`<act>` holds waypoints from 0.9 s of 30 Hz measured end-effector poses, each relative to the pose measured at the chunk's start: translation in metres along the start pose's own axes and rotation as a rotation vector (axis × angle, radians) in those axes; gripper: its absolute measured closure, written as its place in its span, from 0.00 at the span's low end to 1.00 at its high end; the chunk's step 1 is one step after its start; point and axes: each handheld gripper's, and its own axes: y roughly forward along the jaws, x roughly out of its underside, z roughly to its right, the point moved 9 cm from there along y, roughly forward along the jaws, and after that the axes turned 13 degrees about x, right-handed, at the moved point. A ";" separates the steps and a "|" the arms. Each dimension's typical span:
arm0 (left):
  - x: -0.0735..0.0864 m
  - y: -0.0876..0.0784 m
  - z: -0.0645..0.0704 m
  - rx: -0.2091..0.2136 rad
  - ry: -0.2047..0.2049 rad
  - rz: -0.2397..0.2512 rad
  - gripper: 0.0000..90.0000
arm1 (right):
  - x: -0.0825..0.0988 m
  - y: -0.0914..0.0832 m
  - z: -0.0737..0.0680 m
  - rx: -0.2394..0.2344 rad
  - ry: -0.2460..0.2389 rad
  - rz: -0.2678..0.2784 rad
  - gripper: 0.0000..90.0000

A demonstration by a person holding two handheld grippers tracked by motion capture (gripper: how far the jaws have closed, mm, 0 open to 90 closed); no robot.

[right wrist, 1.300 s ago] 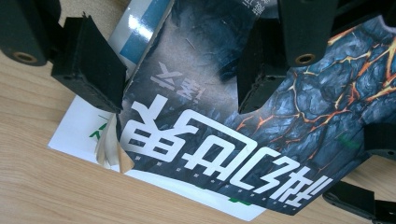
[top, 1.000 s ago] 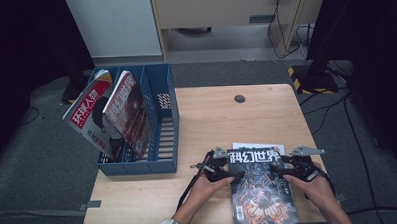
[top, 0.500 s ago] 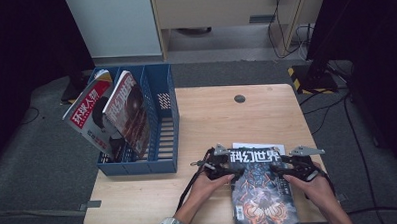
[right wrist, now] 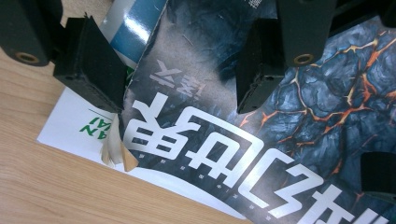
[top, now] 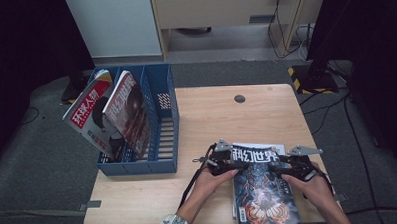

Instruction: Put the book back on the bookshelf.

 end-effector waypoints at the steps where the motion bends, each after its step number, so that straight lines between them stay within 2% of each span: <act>1: 0.000 0.000 0.000 0.000 0.001 -0.002 0.35 | 0.000 0.000 0.000 0.000 -0.002 0.002 0.38; 9: -0.004 0.000 0.003 0.010 -0.002 -0.005 0.40 | -0.002 0.001 -0.004 -0.007 -0.008 0.008 0.39; 13: -0.006 0.000 0.002 0.020 -0.022 -0.004 0.40 | -0.003 0.003 -0.009 -0.012 -0.014 0.009 0.39; 19: -0.010 0.002 -0.002 0.022 -0.056 -0.002 0.42 | -0.003 0.003 -0.010 -0.012 -0.015 0.008 0.39; 23: -0.016 0.004 -0.005 0.014 -0.098 0.012 0.49 | -0.003 0.003 -0.010 -0.009 -0.019 0.009 0.39; 27: -0.018 0.009 -0.005 0.014 -0.115 0.001 0.51 | -0.003 0.002 -0.010 -0.008 -0.018 0.007 0.39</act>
